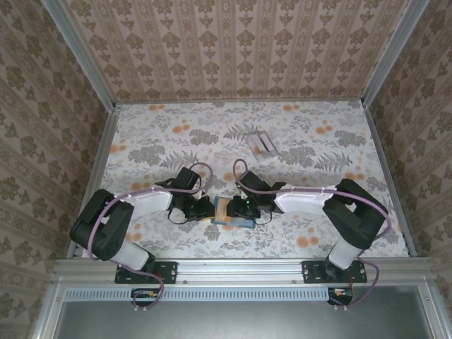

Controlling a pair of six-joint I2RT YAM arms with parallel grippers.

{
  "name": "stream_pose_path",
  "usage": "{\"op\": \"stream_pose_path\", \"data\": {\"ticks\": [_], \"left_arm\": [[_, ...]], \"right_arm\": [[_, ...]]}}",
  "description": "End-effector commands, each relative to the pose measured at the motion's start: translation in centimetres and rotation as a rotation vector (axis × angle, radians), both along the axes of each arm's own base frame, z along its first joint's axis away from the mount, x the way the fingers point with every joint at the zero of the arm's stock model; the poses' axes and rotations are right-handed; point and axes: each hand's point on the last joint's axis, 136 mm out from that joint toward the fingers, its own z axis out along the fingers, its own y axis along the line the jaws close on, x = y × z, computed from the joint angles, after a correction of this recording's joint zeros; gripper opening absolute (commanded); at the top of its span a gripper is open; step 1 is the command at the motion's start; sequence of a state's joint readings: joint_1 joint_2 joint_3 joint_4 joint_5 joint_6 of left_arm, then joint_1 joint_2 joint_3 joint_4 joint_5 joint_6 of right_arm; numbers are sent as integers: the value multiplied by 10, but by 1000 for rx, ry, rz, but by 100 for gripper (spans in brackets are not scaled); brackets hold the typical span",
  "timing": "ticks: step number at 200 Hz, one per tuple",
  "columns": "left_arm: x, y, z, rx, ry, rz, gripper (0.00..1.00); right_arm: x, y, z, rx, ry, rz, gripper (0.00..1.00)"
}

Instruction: Put the credit cards into the card holder

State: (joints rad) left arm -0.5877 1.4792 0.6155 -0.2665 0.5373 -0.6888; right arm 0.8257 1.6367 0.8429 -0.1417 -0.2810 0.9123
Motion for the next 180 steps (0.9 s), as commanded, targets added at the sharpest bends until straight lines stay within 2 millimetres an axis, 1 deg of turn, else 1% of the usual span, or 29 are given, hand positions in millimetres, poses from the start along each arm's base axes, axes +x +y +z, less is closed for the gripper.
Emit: {"op": "stream_pose_path", "data": {"ticks": [1,21,43,55,77,102,151,180], "left_arm": [[-3,14,0,58,5,45,16],[-2,14,7,45,-10,54,16],[-1,13,11,39,-17,59,17],[0,14,10,43,-27,62,18],[1,21,3,95,-28,57,18],[2,24,-4,122,-35,48,21],[2,20,-11,111,-10,37,21],[2,17,-14,101,-6,38,20]], "right_arm": [[-4,-22,9,-87,-30,-13,38],[-10,-31,12,-98,-27,-33,40],[-15,-39,6,-113,-7,-64,42],[-16,-42,2,-122,-3,-77,42],[-15,-49,-5,-158,-2,-96,42],[-16,-51,-10,-169,6,-101,42],[-17,-54,-19,-192,16,-108,42],[-16,-50,-23,-179,26,-107,40]]}}
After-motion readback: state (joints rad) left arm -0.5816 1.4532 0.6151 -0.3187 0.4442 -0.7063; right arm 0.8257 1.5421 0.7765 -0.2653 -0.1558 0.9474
